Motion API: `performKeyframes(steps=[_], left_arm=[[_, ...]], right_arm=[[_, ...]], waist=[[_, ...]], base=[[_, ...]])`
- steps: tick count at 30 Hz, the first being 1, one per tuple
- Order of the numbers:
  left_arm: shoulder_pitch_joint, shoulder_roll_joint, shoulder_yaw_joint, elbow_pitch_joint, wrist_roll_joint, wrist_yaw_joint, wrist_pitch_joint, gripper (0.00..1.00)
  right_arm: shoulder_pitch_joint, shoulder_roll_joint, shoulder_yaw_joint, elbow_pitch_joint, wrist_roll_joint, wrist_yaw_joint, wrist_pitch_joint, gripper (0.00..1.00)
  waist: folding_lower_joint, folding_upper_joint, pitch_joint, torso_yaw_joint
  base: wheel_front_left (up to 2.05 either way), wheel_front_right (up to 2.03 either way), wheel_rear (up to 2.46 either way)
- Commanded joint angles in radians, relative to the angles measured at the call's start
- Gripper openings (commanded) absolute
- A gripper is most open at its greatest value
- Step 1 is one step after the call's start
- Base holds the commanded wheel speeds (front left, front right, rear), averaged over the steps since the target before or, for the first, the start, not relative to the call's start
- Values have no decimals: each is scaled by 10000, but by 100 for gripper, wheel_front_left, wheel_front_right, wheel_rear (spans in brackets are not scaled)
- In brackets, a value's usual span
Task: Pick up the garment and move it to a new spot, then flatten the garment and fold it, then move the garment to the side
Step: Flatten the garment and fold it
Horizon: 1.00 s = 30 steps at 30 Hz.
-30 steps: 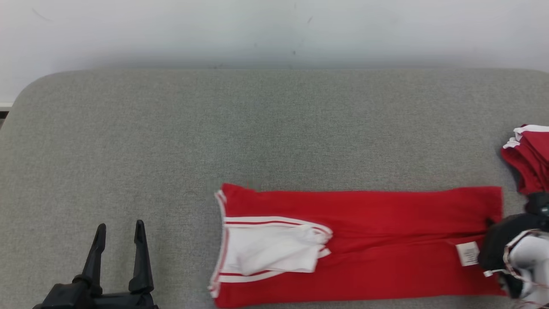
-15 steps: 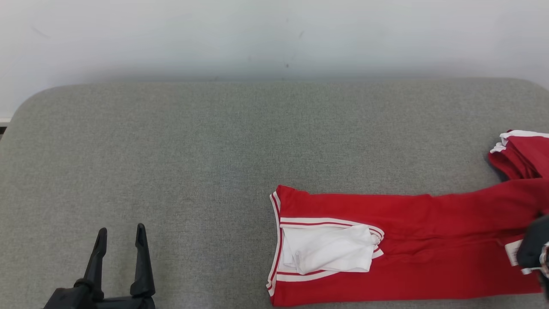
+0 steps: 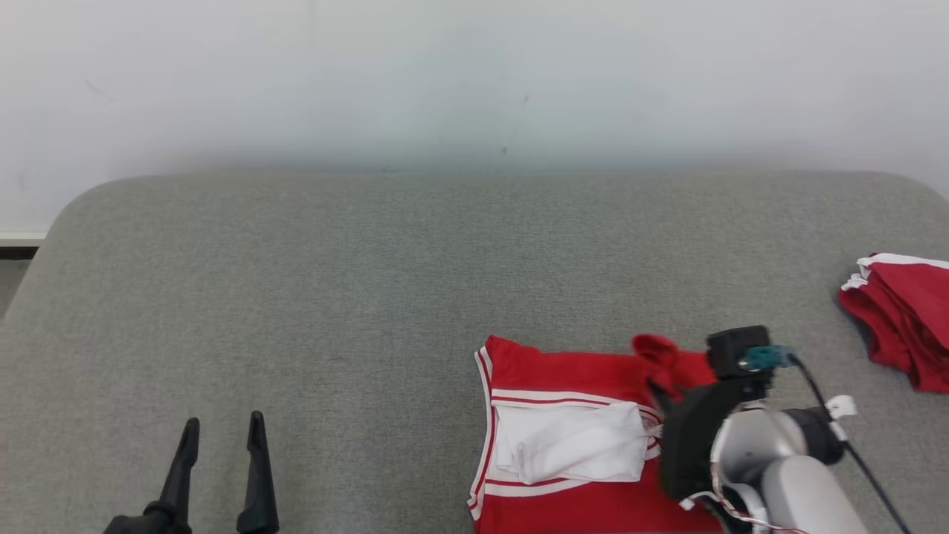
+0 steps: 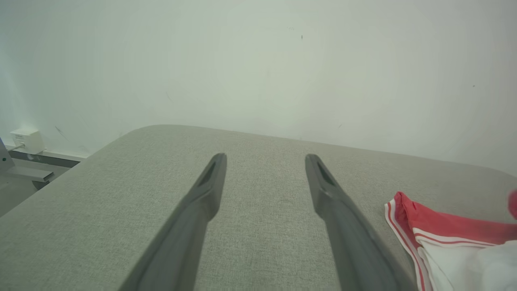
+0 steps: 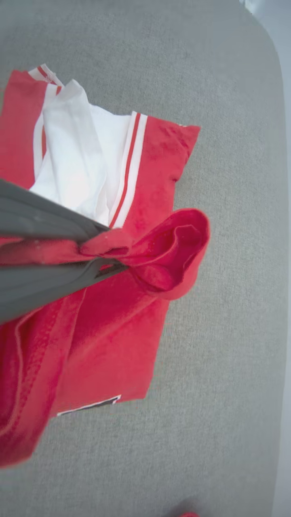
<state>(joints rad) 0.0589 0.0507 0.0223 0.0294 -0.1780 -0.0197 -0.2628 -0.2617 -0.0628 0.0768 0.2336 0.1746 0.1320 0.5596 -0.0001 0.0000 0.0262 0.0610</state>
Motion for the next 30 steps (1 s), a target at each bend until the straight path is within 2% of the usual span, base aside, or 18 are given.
performKeyframes(steps=[1, 13, 20, 21, 22, 27, 30], left_arm=[[112, -6, -74, 26, -56, -33, -15, 100], [-63, -3, -337, 211, -153, -149, -15, 100], [-262, -4, -388, 310, -214, -199, -15, 100], [-291, -4, -394, 319, -219, -191, -15, 100], [-309, -3, -387, 323, -228, -182, -15, 100], [-289, -5, -280, 346, -255, -136, -15, 100], [-210, -2, -137, 326, -275, -106, -15, 100]], right_arm=[[-161, 53, 274, 187, 213, -27, -58, 0], [-1640, 125, 2371, 2608, 2234, -27, -1121, 0], [-2512, 124, 2955, 4159, 2754, -27, -1841, 0], [-2611, 126, 3046, 4340, 2852, -27, -1938, 16], [-2715, 131, 3150, 4445, 3034, -26, -2066, 100], [-3065, 124, 3682, 4385, 4620, -26, -2701, 100], [-3379, 107, 3591, 4092, 4934, -26, -3896, 100]], waist=[[1, 0, -21, 135], [1, 0, 118, 808], [1, 0, 226, 1015], [1, 0, 235, 1026], [1, 0, 238, 1030], [1, 0, 226, 878], [1, 0, 171, 689]], base=[[0, 0, 0], [0, 0, 0], [0, 0, 0], [0, 0, 0], [0, 0, 0], [0, 0, 0], [0, 0, 0]])
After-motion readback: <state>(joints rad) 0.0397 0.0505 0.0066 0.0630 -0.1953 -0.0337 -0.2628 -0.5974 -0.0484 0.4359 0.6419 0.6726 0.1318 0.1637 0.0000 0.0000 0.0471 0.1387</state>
